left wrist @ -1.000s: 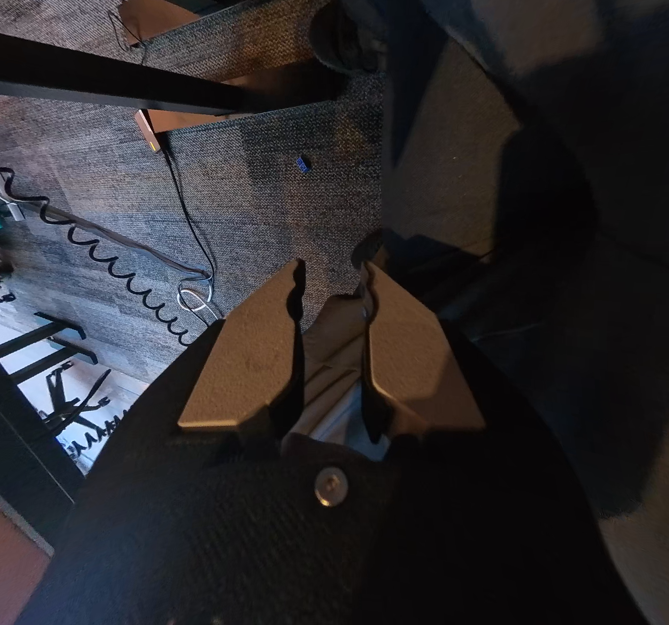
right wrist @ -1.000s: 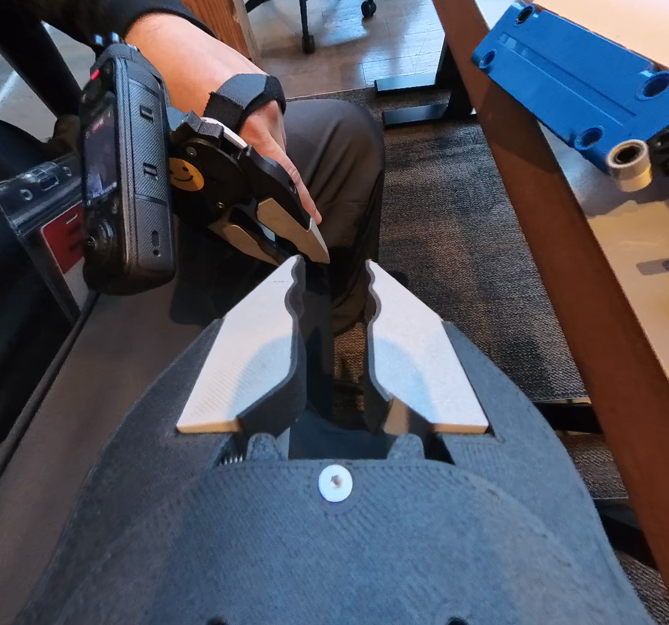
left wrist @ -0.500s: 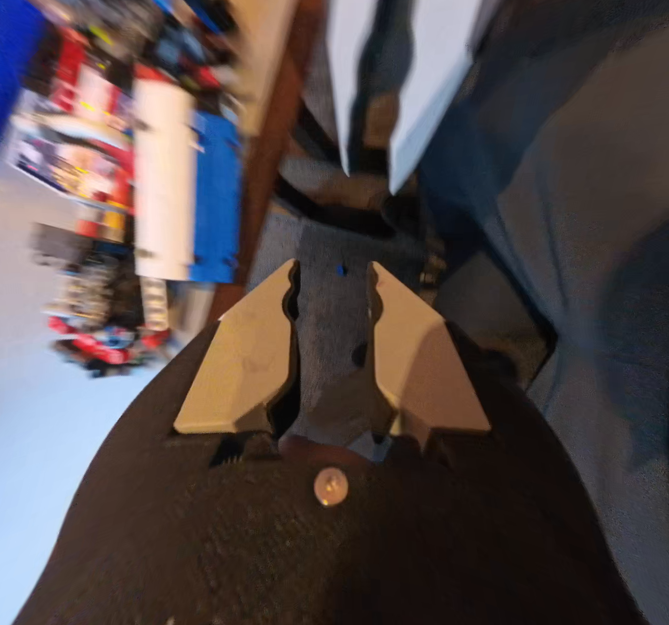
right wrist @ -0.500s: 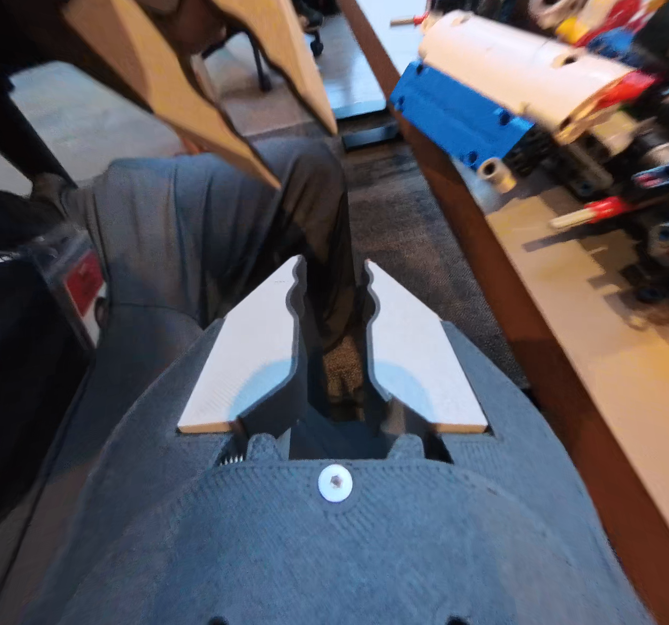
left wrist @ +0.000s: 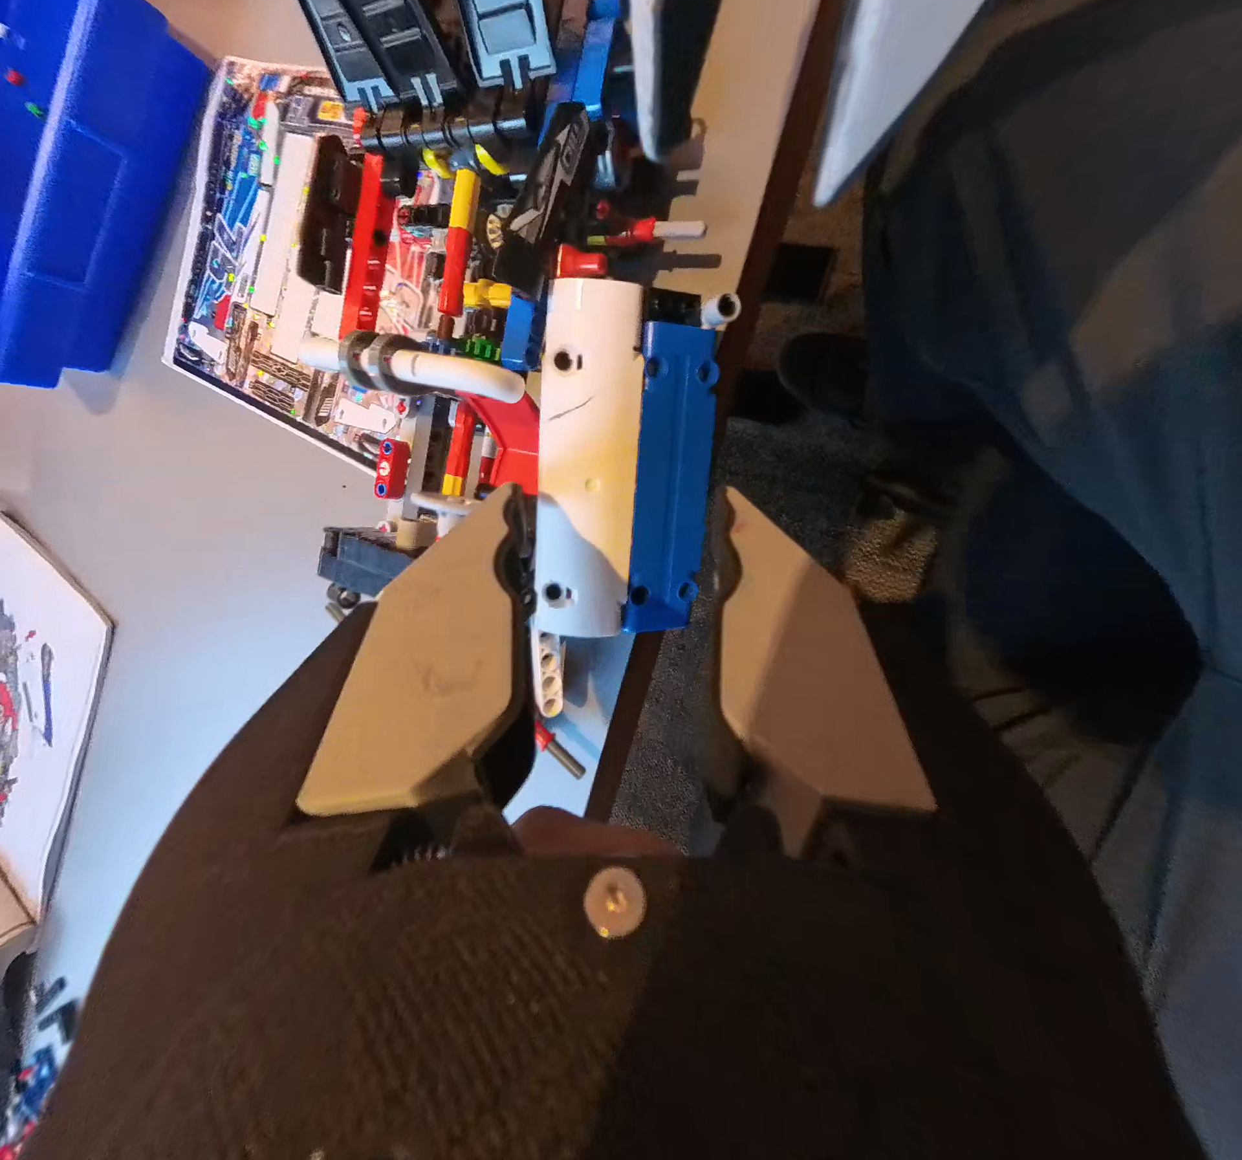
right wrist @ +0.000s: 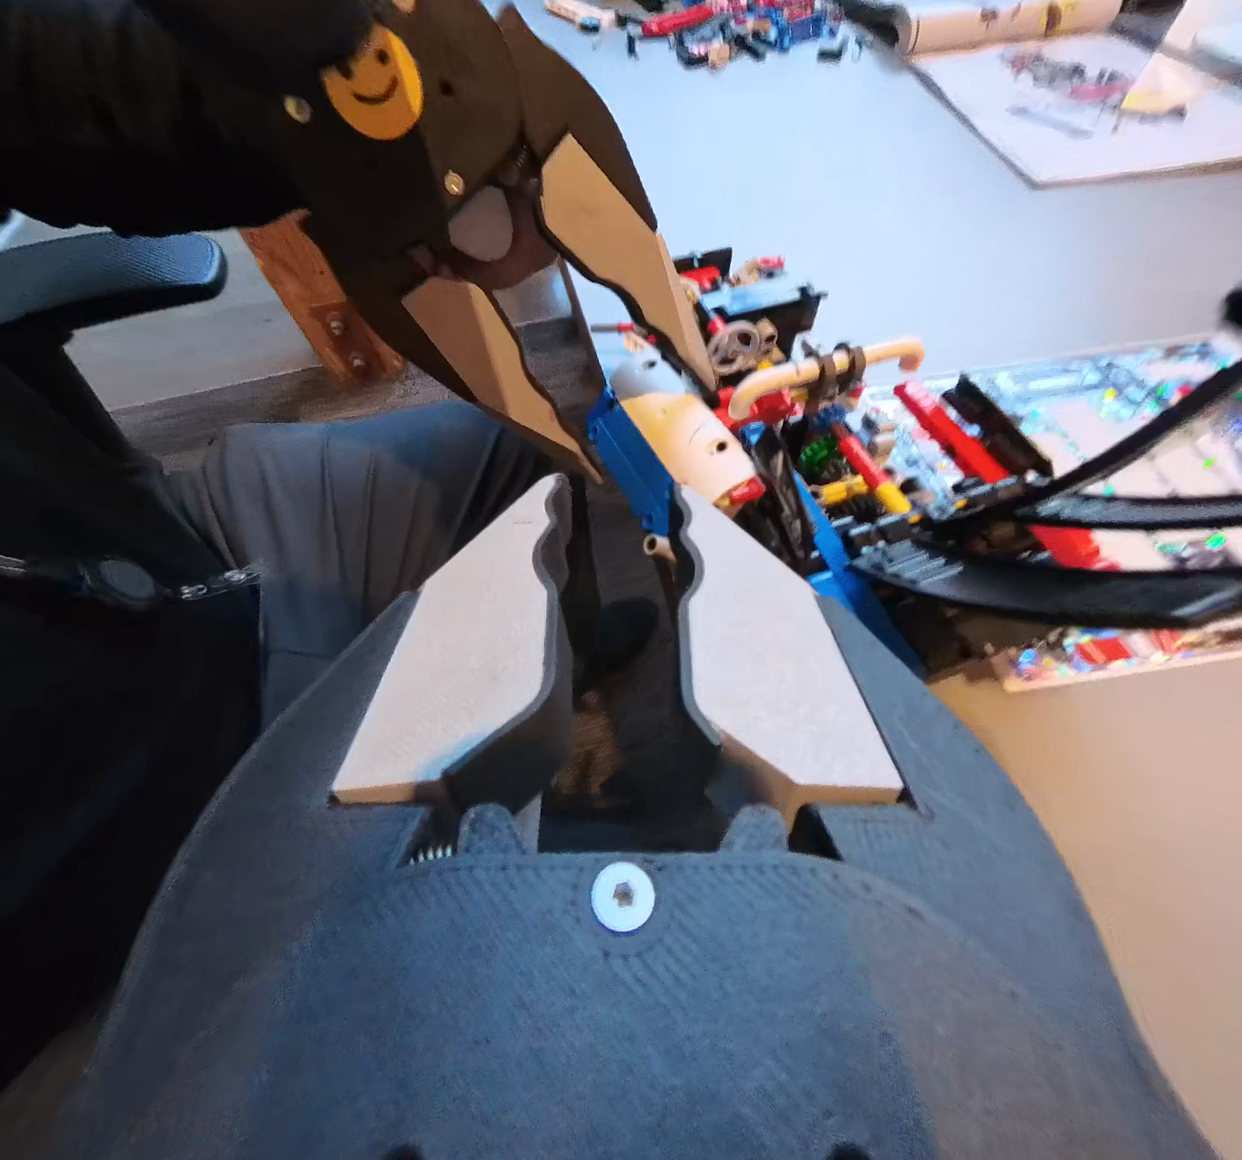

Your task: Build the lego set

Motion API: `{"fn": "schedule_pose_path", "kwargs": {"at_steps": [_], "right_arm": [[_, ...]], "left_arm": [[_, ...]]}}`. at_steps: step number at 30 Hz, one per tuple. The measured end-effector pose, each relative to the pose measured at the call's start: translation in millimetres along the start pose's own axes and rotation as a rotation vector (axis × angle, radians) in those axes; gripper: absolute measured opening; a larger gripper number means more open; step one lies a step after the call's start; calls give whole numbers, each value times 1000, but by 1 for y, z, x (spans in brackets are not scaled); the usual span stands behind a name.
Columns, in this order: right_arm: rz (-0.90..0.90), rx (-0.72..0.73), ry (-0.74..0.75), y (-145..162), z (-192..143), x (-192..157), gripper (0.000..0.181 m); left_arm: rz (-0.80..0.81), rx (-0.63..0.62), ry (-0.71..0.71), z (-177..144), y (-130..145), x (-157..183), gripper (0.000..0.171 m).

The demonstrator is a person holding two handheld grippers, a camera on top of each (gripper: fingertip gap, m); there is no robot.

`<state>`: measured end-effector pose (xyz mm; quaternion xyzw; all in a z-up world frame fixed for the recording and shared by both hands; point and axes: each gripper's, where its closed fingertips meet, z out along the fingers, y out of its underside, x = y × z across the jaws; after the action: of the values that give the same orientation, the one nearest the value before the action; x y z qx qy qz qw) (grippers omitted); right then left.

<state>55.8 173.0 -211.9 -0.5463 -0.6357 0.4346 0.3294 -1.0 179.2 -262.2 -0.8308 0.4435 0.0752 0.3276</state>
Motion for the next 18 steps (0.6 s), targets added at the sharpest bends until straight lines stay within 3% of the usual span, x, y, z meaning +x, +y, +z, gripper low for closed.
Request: {"fn": "schedule_pose_path", "kwargs": {"at_steps": [7,13,18], "right_arm": [[173,-20,-21,40,15,-2,27],[107,45,-11,-10,3,11,25],[-54,-147,191,-16,3,46,6]], "left_arm": [[23,-41,22,16,5,3,52],[62,-66,-89,15,5,0,51],[154,-119,-259,12,6,-5,51]]}}
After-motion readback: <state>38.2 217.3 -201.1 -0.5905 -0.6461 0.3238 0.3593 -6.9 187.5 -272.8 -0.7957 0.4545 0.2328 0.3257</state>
